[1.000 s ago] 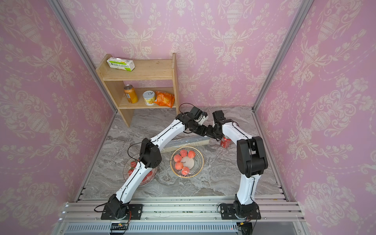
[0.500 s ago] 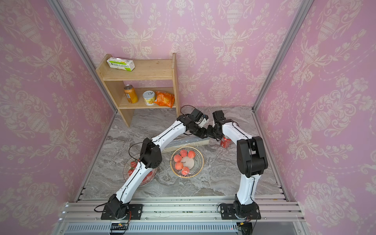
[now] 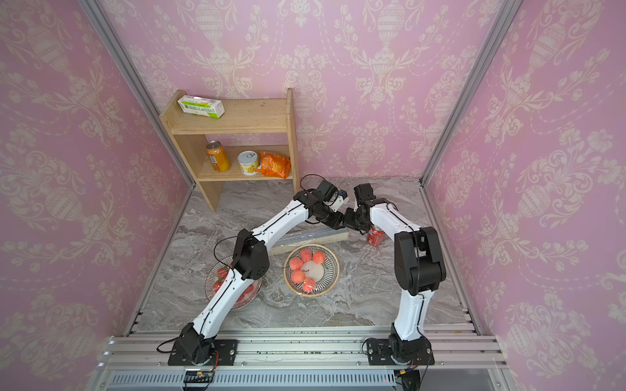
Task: Wrap the plate with plastic wrap
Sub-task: Tear off the plastic wrap from the plastic wrap cutting box.
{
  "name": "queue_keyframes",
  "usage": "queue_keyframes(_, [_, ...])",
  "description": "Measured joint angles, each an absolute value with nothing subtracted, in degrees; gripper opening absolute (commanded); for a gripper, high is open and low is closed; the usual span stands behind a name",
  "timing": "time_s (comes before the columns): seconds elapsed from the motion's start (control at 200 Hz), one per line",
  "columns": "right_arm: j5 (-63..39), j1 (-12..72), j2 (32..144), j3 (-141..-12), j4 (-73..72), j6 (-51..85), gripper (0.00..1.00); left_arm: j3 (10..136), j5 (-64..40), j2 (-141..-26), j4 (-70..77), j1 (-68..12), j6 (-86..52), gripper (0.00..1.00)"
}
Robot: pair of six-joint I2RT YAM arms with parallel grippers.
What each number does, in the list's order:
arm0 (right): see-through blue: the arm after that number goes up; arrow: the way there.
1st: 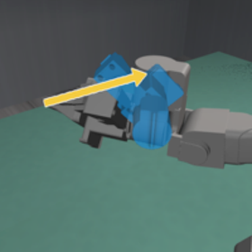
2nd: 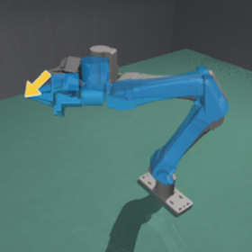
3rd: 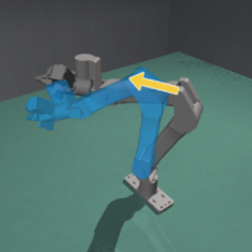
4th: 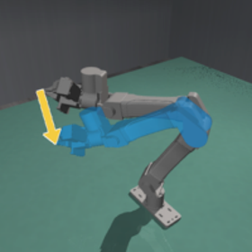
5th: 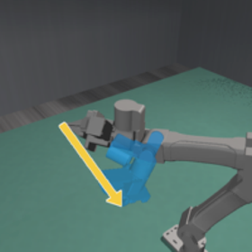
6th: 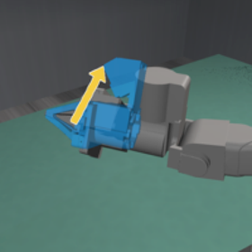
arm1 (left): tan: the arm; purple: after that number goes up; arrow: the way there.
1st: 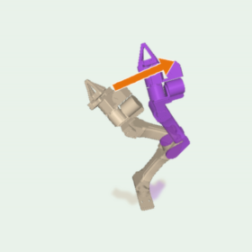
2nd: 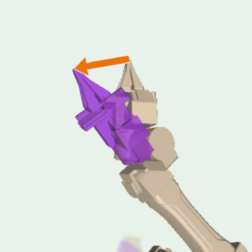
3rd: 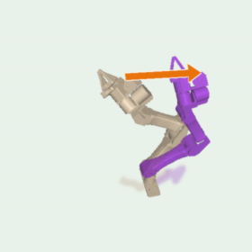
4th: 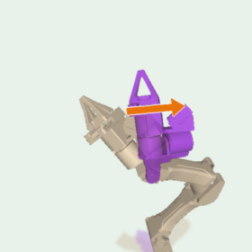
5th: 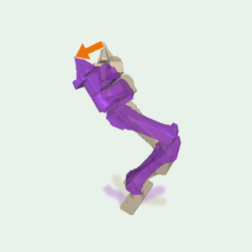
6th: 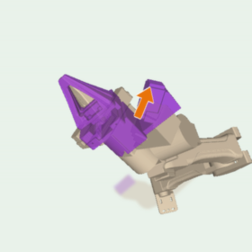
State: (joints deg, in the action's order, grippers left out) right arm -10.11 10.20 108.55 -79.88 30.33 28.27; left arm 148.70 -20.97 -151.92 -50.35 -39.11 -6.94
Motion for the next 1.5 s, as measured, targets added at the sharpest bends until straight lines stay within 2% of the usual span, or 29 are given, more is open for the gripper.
queue_keyframes(0.205, [-10.17,10.15,108.55,-79.88,30.33,28.27,0.05,148.2,-20.88,-151.72,-50.13,-39.11,-6.22,0.45])
queue_keyframes(0.475, [-10.2,10.15,108.55,-79.88,30.33,28.27,0.05,146.56,-19.33,-150.41,-49.89,-39.11,-1.56,0.5])
queue_keyframes(0.64, [-10.22,10.15,108.55,-79.88,30.33,28.27,0.05,139.35,-19.05,-146.26,-47.53,-39.11,1.17,0.5])
queue_keyframes(0.866, [-10.22,10.15,108.55,-79.88,30.35,28.25,0.05,130.04,-20.99,-140.81,-41.56,-38.98,3.18,0.43])
queue_keyframes(1.156, [-10.24,10.15,108.55,-79.88,30.35,28.25,0.05,128.14,-24.82,-140.11,-36.23,-38.85,3.6,0.36])
queue_keyframes(1.246, [-10.24,10.15,108.55,-79.88,30.35,28.25,0.05,128.18,-25.23,-140.11,-35.75,-38.85,3.6,0.31])
queue_keyframes(1.501, [-10.24,10.15,108.55,-79.9,30.37,28.25,0.05,128.86,-25.21,-140.27,-35.77,-38.85,3.77,0.31])
